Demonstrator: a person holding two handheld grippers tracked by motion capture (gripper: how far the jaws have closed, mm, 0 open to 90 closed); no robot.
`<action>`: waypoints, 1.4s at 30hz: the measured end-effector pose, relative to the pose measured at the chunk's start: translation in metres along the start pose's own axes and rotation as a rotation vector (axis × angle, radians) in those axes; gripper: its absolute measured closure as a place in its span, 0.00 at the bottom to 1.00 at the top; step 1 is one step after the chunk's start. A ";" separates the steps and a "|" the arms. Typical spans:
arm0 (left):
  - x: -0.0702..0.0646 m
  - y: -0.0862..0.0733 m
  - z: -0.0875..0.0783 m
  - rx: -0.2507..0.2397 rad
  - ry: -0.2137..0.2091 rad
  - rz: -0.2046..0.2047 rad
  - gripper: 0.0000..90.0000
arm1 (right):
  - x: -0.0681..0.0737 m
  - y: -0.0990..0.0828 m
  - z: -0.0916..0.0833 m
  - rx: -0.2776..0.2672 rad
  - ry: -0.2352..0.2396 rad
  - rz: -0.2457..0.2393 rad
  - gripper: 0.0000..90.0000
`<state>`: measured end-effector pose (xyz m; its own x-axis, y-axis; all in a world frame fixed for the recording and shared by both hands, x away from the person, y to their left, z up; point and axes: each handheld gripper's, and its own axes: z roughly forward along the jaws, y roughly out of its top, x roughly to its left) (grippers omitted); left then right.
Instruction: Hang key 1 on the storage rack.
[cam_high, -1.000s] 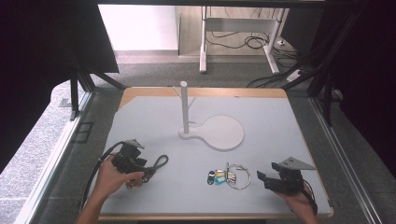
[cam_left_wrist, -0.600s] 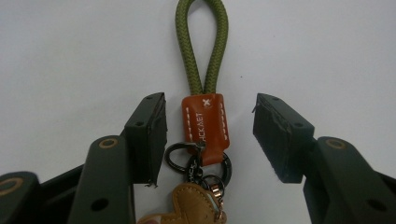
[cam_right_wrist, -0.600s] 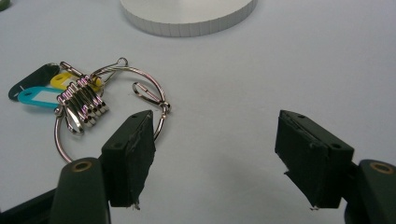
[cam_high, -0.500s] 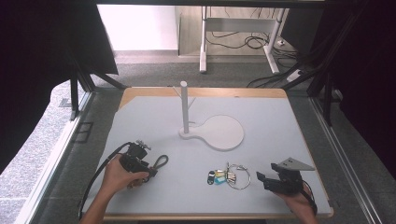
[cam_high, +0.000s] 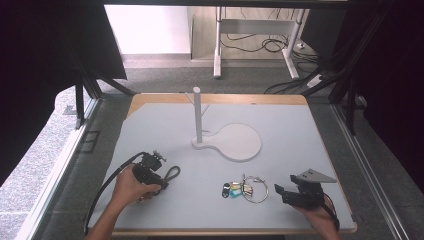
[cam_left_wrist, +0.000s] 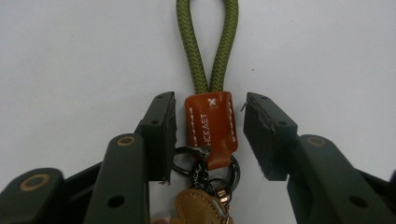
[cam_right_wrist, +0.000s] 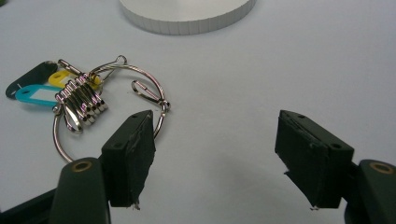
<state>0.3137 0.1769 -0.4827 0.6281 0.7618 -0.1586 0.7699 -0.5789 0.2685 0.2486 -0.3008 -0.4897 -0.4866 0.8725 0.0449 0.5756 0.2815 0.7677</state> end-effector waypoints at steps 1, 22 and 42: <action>-0.001 0.001 0.000 0.006 0.005 0.001 0.61 | 0.000 0.000 0.000 0.000 -0.001 -0.001 0.32; -0.008 0.002 0.002 0.018 0.090 0.009 0.74 | -0.002 0.000 0.000 0.010 -0.022 0.008 0.32; -0.003 0.000 -0.052 -0.139 -0.036 0.045 0.75 | -0.006 0.001 -0.002 0.004 -0.032 0.019 0.32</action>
<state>0.3064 0.1899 -0.4329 0.6675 0.7234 -0.1765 0.7191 -0.5647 0.4051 0.2506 -0.3067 -0.4879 -0.4542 0.8900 0.0394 0.5872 0.2659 0.7645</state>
